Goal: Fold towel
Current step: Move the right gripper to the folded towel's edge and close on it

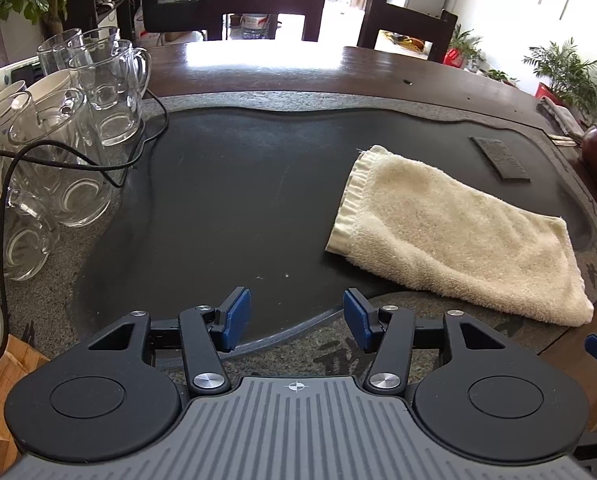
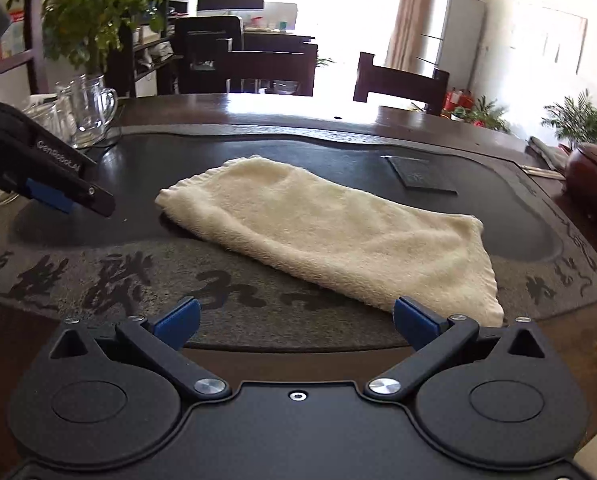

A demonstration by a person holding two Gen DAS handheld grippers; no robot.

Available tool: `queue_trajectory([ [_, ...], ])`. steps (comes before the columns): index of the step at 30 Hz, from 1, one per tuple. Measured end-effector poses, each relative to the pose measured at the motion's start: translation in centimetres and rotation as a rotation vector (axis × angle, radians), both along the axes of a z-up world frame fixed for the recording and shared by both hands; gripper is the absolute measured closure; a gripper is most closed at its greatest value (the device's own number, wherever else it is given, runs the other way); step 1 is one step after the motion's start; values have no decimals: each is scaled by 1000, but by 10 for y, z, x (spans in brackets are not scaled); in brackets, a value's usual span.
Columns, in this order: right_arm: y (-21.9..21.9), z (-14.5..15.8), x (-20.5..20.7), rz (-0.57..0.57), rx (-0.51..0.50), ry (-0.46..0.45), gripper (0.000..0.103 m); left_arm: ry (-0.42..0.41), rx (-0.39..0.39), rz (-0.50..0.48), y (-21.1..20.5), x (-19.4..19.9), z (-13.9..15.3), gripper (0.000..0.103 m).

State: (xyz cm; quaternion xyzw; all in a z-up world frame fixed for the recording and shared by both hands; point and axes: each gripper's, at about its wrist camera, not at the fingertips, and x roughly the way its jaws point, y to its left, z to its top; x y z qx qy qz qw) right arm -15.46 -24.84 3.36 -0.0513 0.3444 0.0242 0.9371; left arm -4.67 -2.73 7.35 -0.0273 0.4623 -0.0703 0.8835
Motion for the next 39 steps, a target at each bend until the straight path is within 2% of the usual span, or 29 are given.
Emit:
queue_trajectory([
  [5, 13, 1, 5, 76, -17, 9, 0, 19, 25, 23, 5, 2, -3, 50],
  [10, 20, 1, 12, 103, -24, 7, 0, 21, 31, 22, 8, 3, -4, 50],
  [17, 29, 1, 21, 140, -34, 4, 0, 24, 11, 4, 7, 10, -2, 50],
  [23, 32, 4, 40, 159, 7, 3, 0, 7, 11, 2, 7, 18, 3, 50],
  [32, 59, 1, 74, 239, -76, -1, 0, -3, 30, -7, 13, 39, 5, 50],
  [34, 64, -1, 82, 258, -74, 11, 5, -7, 32, -10, 12, 42, 5, 50],
  [38, 74, -7, 98, 303, -78, 39, 27, -12, 36, -8, 13, 51, 6, 50],
  [39, 77, -9, 101, 315, -81, 46, 29, -12, 34, -6, 13, 54, 5, 50],
])
